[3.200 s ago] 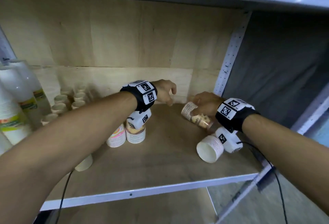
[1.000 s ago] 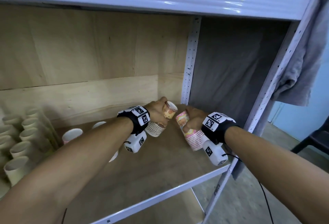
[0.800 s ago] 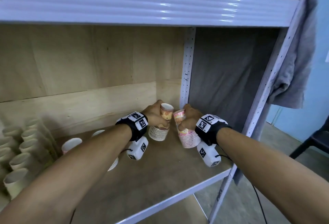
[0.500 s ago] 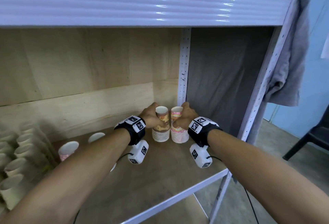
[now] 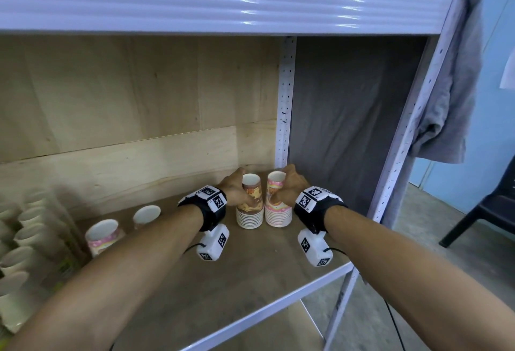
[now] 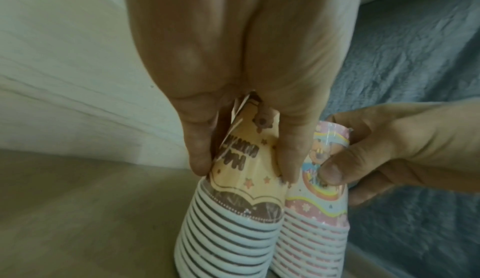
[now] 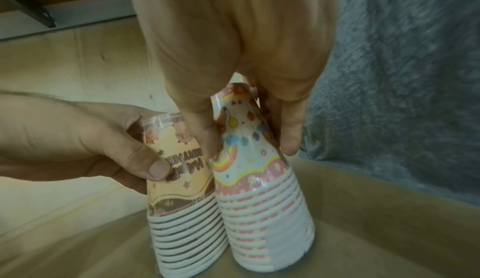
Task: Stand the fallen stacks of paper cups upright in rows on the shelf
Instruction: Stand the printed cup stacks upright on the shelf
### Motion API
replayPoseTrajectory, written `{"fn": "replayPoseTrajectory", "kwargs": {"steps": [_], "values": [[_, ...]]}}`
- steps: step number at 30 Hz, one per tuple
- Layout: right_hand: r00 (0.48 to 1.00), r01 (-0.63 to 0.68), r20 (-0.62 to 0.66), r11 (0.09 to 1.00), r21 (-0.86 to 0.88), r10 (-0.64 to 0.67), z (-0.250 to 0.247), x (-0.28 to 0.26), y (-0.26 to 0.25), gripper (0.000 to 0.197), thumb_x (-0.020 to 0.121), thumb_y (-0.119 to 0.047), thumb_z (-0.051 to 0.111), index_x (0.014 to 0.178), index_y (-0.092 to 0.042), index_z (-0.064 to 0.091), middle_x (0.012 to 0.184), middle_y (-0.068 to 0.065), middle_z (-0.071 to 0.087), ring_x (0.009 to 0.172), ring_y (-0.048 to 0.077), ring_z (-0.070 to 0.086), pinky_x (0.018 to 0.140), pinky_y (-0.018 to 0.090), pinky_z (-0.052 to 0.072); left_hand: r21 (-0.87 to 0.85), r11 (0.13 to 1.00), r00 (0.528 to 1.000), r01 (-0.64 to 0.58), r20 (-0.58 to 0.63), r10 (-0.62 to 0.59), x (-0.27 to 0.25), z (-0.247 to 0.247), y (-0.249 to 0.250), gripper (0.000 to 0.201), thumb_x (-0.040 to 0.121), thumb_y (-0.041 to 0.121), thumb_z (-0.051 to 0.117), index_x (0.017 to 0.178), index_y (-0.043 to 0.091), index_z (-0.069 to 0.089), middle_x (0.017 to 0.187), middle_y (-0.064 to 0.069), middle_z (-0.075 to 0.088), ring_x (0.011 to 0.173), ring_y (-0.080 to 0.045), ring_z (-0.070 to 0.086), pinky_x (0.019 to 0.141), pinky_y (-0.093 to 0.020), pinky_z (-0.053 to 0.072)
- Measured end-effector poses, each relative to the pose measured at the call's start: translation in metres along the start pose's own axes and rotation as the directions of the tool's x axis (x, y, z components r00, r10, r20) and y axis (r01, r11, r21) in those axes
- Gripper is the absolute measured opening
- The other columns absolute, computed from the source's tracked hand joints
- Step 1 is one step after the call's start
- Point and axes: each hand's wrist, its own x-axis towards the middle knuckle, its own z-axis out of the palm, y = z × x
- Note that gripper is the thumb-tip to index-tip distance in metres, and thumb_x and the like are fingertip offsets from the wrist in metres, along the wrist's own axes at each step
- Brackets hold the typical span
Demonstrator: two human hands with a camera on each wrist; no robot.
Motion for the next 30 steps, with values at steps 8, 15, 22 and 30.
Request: {"fn": "replayPoseTrajectory", "kwargs": {"steps": [8,15,22,30], "values": [[0.990,0.097,0.116,0.989,-0.113,-0.083,-0.036,0.005,-0.022,0.066,0.066,-0.038,0.080,0.116,-0.016,0.044,0.112,0.007,0.056,0.099,0.027,0.060,0.086,0.042,0.056,0.143,0.990,1.000,-0.009,0.022,0.006,0.004,-0.027,0.024,0.064,0.074,0.041,0.079,0.128,0.023,0.050,0.124,0.003,0.052,0.114,-0.019,0.053,0.092,-0.033,0.047],[0.987,0.136,0.124,0.926,-0.352,-0.098,-0.034,0.014,-0.041,0.028,0.085,-0.030,0.069,0.102,-0.008,0.065,0.097,0.010,0.063,0.090,0.027,0.063,0.060,0.026,0.041,0.387,0.922,1.000,-0.018,0.011,0.015,0.007,-0.029,0.057,0.030,0.080,0.031,0.076,0.100,0.010,0.070,0.101,-0.005,0.070,0.093,-0.021,0.068,0.059,-0.024,0.046],[0.988,0.139,0.111,0.919,-0.370,-0.104,-0.022,0.030,-0.032,0.025,0.083,-0.026,0.071,0.096,-0.006,0.065,0.090,0.004,0.053,0.097,0.029,0.062,0.072,0.029,0.042,0.422,0.906,0.999,-0.028,0.044,0.011,0.018,-0.024,0.058,0.016,0.080,0.024,0.078,0.084,0.013,0.068,0.076,0.000,0.066,0.068,-0.013,0.066,0.043,-0.017,0.045],[0.975,0.200,0.171,0.899,-0.389,-0.143,-0.028,0.056,-0.045,0.031,0.083,-0.026,0.071,0.105,-0.004,0.067,0.069,-0.005,0.042,0.088,0.024,0.059,0.071,0.026,0.039,0.401,0.916,0.999,0.031,-0.038,-0.017,0.030,-0.042,0.053,0.018,0.078,0.016,0.078,0.091,0.009,0.068,0.085,-0.006,0.067,0.068,-0.018,0.063,0.048,-0.021,0.044]]}}
